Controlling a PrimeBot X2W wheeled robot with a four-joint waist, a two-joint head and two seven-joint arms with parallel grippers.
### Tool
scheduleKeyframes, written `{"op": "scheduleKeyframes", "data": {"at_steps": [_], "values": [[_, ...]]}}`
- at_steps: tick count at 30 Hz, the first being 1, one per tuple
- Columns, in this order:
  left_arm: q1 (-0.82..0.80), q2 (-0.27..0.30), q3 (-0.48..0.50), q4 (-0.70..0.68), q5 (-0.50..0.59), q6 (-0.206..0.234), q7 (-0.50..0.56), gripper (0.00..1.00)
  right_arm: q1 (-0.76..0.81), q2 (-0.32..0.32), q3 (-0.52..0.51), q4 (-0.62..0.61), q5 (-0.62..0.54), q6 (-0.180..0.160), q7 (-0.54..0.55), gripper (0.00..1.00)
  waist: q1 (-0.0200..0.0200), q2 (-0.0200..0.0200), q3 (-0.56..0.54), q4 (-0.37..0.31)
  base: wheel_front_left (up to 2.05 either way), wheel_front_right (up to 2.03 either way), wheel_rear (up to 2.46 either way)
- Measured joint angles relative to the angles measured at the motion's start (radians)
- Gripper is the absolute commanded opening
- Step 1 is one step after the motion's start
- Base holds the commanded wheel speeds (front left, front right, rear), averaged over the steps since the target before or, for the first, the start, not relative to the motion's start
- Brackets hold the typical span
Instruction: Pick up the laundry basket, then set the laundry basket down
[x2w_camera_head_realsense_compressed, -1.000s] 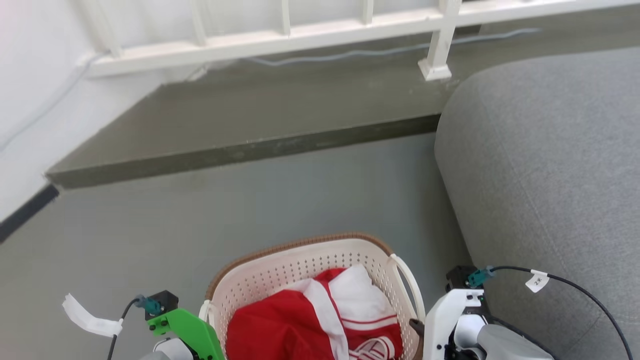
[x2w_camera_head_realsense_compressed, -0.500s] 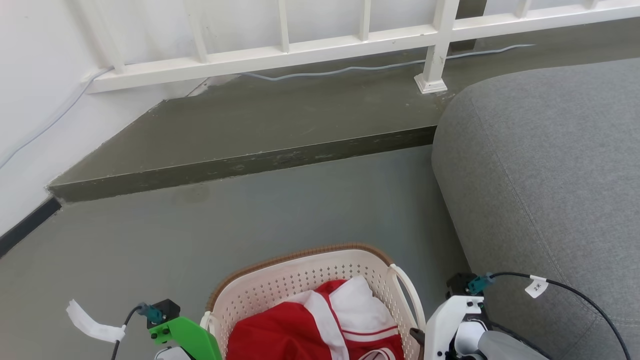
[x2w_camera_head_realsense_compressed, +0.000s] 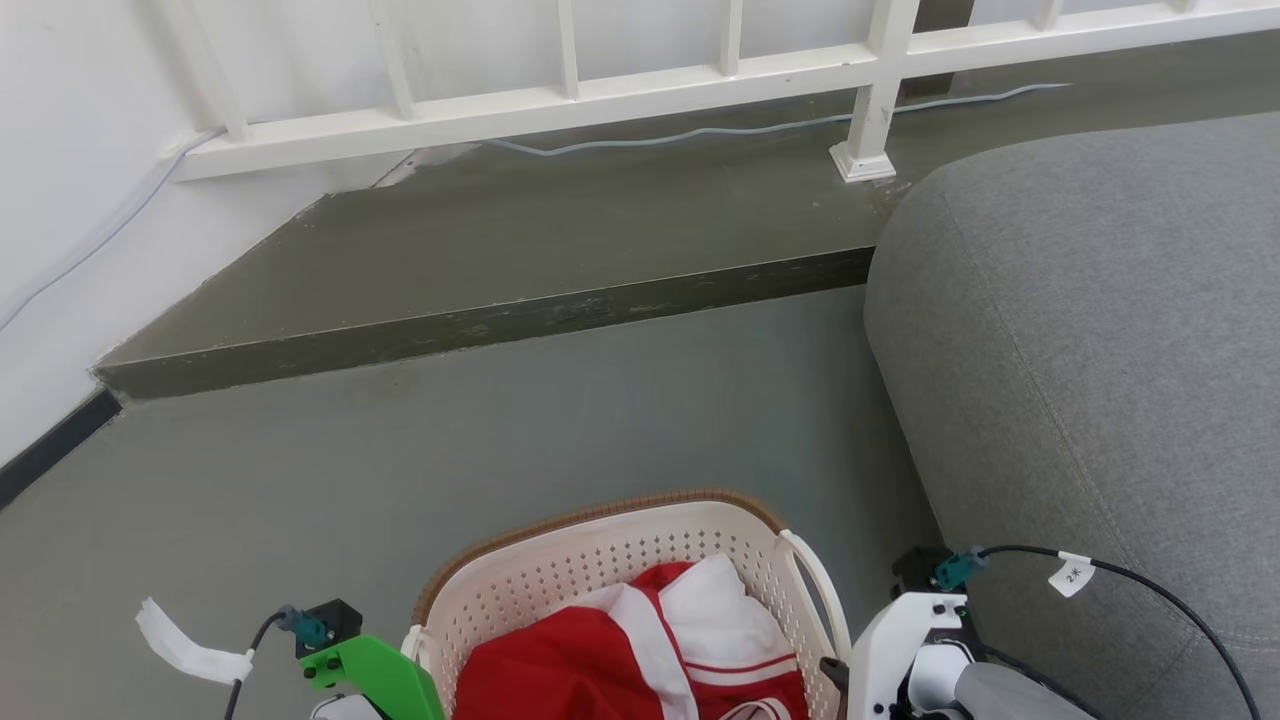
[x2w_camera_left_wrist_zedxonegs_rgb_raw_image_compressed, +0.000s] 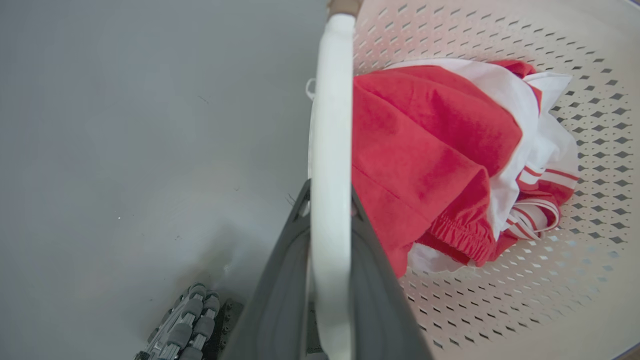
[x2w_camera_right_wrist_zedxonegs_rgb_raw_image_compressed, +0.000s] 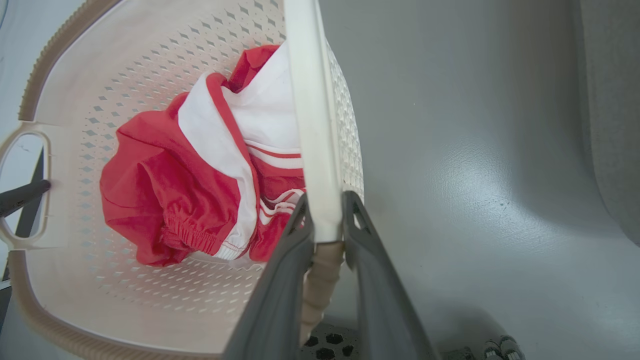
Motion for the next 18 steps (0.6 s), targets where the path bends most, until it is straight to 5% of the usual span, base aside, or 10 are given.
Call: {"op": "scheduleKeyframes", "data": {"at_steps": [18], "values": [[0.002,0.002,-0.020,-0.015,-0.026,0.013,0.003,0.00,0.000,-0.002,0.017,-0.004,0.017,-0.014,0.000,0.00,0.0000,0.0000,0.010,0.001,0.00,0.00,0.00]]}}
